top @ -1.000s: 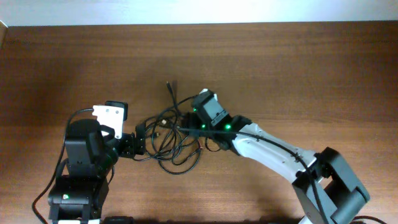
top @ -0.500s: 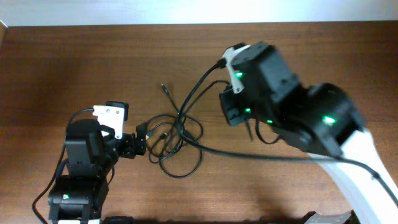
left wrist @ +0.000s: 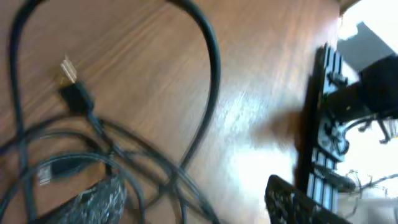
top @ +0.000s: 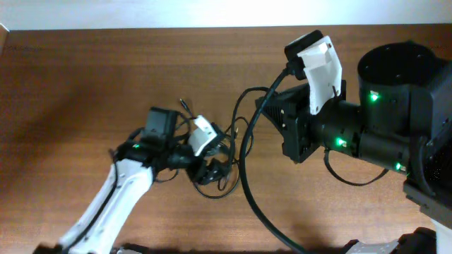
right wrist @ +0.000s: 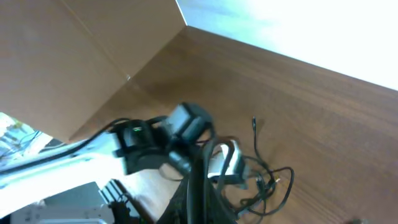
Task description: Untangle cables
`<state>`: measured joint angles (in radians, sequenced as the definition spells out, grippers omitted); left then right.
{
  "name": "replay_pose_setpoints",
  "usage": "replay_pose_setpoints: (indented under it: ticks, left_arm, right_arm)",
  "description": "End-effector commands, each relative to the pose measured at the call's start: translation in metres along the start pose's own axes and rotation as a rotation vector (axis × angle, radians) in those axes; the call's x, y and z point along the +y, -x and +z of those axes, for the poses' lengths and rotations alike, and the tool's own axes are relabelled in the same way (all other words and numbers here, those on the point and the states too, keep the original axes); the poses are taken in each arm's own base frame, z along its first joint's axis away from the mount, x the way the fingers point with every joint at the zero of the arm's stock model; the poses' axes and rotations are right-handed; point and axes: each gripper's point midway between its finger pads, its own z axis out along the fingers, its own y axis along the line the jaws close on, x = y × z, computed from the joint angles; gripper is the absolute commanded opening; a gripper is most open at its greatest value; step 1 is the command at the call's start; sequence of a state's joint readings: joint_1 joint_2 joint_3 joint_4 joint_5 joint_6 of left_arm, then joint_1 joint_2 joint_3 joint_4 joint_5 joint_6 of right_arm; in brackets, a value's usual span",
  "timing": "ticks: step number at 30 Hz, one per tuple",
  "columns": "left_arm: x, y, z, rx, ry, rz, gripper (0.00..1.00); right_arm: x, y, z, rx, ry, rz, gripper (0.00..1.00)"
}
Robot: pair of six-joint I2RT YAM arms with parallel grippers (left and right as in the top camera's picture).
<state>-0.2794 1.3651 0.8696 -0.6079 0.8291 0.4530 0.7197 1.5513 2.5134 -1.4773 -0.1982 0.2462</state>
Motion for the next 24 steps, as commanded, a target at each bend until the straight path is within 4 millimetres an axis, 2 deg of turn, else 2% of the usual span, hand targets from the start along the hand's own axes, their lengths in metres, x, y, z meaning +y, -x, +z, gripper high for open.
replay_pose_setpoints:
  ticks: [1,3,6,8,9,10,12,13,14,16,19,22,24]
  left_arm:
    - [-0.003,-0.002,0.038,0.033,-0.082,0.061,0.73]
    - [0.000,-0.001,0.057,0.035,-0.102,0.087,0.73]
    - [0.010,-0.006,0.067,0.062,-0.063,0.097,0.73]
    - [0.021,-0.011,0.067,0.091,0.001,0.097,0.72]
    - [0.027,-0.013,0.067,0.105,0.035,0.079,0.73]
    - [0.036,-0.017,0.066,0.131,0.091,0.073,0.73]
    - [0.044,-0.020,0.064,0.150,0.135,0.075,0.74]
    - [0.045,-0.021,0.064,0.151,0.140,0.075,0.74]
    - [0.047,-0.021,0.063,0.154,0.151,0.074,0.74]
    - [0.066,-0.025,0.059,0.182,0.270,0.010,0.73]
    - [0.068,-0.025,0.058,0.176,0.279,-0.017,0.73]
    - [0.067,-0.023,0.059,0.169,0.273,-0.015,0.75]
    - [0.067,-0.024,0.059,0.171,0.272,-0.016,0.76]
  right_arm:
    - [0.020,0.004,-0.027,-0.051,0.090,-0.024,0.04]
    - [0.036,0.005,-0.048,-0.088,0.169,-0.041,0.04]
    - [0.043,0.007,-0.087,-0.183,0.183,-0.077,0.04]
    - [0.029,0.009,-0.116,-0.271,0.077,-0.091,0.04]
    - [0.013,0.010,-0.137,-0.336,-0.022,-0.081,0.04]
    - [-0.006,0.010,-0.172,-0.435,-0.147,-0.061,0.04]
    - [-0.031,0.002,-0.227,-0.574,-0.305,-0.021,0.04]
    - [-0.039,-0.005,-0.249,-0.623,-0.359,-0.003,0.04]
    - [-0.045,-0.012,-0.261,-0.639,-0.392,0.007,0.04]
    - [-0.058,-0.021,-0.267,-0.625,-0.465,0.023,0.04]
    - [-0.073,-0.025,-0.255,-0.573,-0.553,0.032,0.04]
    - [-0.095,-0.024,-0.225,-0.477,-0.687,0.029,0.04]
    - [-0.105,-0.014,-0.200,-0.393,-0.766,-0.046,0.04]
